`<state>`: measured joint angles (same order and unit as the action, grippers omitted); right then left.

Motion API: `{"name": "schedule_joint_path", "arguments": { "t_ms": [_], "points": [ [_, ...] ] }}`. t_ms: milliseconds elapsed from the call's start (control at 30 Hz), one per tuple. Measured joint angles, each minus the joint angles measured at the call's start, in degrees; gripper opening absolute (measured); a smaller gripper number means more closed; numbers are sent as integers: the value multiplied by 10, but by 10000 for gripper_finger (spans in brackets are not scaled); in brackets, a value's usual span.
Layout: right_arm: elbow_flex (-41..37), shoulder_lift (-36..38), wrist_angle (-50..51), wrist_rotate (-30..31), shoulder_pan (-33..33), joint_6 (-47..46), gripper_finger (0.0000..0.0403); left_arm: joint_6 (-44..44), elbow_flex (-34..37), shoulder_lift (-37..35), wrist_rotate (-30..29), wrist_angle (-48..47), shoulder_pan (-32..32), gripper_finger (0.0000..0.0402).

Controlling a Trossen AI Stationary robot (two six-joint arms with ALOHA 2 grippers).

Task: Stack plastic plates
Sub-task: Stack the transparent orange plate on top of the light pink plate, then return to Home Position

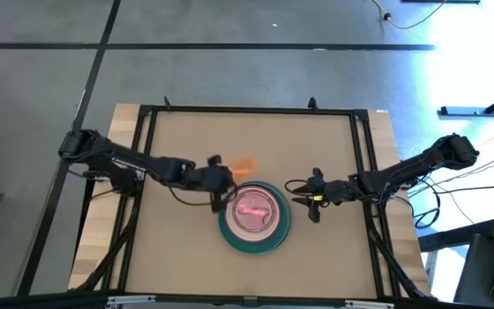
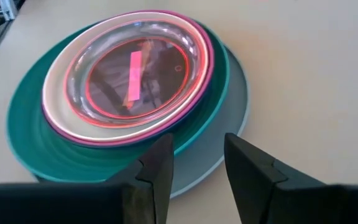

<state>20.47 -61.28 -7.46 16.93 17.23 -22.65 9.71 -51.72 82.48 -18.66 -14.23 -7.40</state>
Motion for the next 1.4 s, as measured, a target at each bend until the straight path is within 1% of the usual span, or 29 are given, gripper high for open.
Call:
{"name": "schedule_joint_path", "arguments": {
  "t_ms": [100, 167, 300, 400, 567, 767, 867, 967, 1067, 1133, 1233, 1333, 1400],
  "points": [
    [0, 0, 0, -15, 0, 0, 134, -8, -2, 0, 73, 94, -30, 5],
    [0, 0, 0, -15, 0, 0, 134, -17, -2, 0, 104, 142, -51, 5],
    [0, 0, -1, -15, 0, 0, 134, -28, -2, 8, 125, 190, -91, 6],
    [0, 0, -1, -15, 0, 0, 134, -28, -2, 33, 126, 194, -114, 6],
    [0, 0, 0, -15, 0, 0, 134, -29, -2, 69, 111, 193, -125, 6],
    [0, 0, -1, -15, 0, 0, 134, -29, -2, 86, 102, 192, -121, 9],
    [0, 0, -1, -15, 0, -1, 134, -30, -2, 93, 102, 191, -118, 25],
    [0, 0, -1, -13, 0, -26, 134, -27, -2, 102, 102, 186, -116, 53],
    [0, 0, -1, -12, 0, -39, 134, -24, -2, 102, 109, 169, -116, 81],
    [0, 0, -1, -12, 0, -39, 134, -23, -2, 96, 113, 140, -116, 94],
    [0, 0, 0, -11, 0, -39, 134, -23, -8, 83, 120, 98, -116, 102],
    [0, 0, 2, -20, 0, -52, 134, 4, -24, 79, 105, 59, -115, 104],
    [0, 0, 4, -27, 0, -54, 134, 6, -25, 75, 103, 44, -113, 103]
  ]
}}
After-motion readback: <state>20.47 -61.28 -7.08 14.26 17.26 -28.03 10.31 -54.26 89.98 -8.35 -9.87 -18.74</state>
